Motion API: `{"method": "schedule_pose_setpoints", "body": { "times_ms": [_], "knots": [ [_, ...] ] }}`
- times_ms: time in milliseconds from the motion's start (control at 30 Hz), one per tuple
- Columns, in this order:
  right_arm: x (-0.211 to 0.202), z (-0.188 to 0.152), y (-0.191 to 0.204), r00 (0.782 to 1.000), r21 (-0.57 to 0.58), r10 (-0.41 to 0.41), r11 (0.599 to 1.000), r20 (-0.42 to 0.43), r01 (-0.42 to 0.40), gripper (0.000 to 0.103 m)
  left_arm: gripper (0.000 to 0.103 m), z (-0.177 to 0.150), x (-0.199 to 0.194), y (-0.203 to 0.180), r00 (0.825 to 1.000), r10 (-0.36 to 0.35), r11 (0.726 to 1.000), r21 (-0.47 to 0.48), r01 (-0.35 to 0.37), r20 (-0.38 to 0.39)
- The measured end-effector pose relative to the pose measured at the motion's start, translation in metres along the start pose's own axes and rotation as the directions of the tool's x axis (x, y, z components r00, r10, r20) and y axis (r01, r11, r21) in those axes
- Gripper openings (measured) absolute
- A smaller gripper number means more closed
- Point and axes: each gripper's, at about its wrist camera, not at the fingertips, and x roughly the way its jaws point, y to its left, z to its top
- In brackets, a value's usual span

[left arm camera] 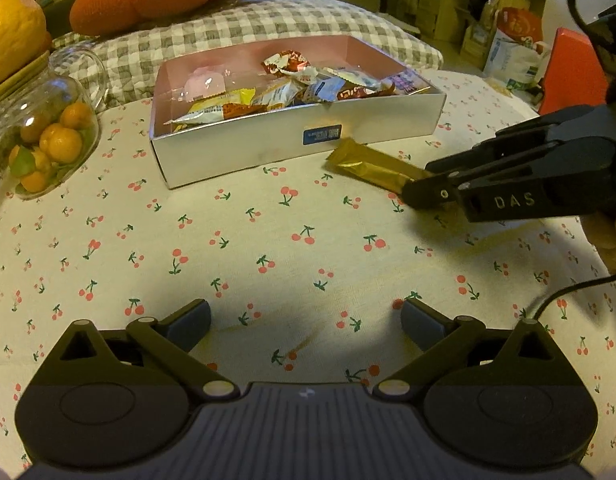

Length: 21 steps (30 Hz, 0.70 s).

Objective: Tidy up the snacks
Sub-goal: 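Move the right tool to the gold bar wrapper and grasp it, then carry the gold bar wrapper with the right tool into the box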

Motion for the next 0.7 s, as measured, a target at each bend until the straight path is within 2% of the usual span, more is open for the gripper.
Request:
{"method": "schedule_pose_setpoints", "body": {
  "times_ms": [233, 433, 567, 700],
  "knots": [
    [-0.009, 0.006, 0.012, 0.997, -0.033, 0.074, 0.997, 0.011, -0.073, 0.027, 0.101, 0.002, -0.001, 0.000, 1.000, 0.001, 1.000, 0.006, -0.001, 0.005],
    [-0.030, 0.017, 0.014, 0.990, -0.006, 0.120, 0.993, 0.079, -0.120, 0.027, 0.101, 0.004, -0.005, 0.000, 1.000, 0.002, 1.000, 0.008, -0.002, 0.018],
    [-0.037, 0.031, 0.006, 0.986, 0.060, 0.095, 0.993, 0.140, -0.104, 0.027, 0.101, 0.006, -0.004, 0.002, 1.000, 0.001, 1.000, -0.010, -0.001, 0.016],
    [-0.034, 0.045, -0.007, 0.984, 0.136, 0.025, 0.990, 0.175, -0.049, 0.027, 0.101, 0.009, -0.003, 0.002, 1.000, -0.005, 1.000, -0.023, 0.005, 0.019]
  ]
}}
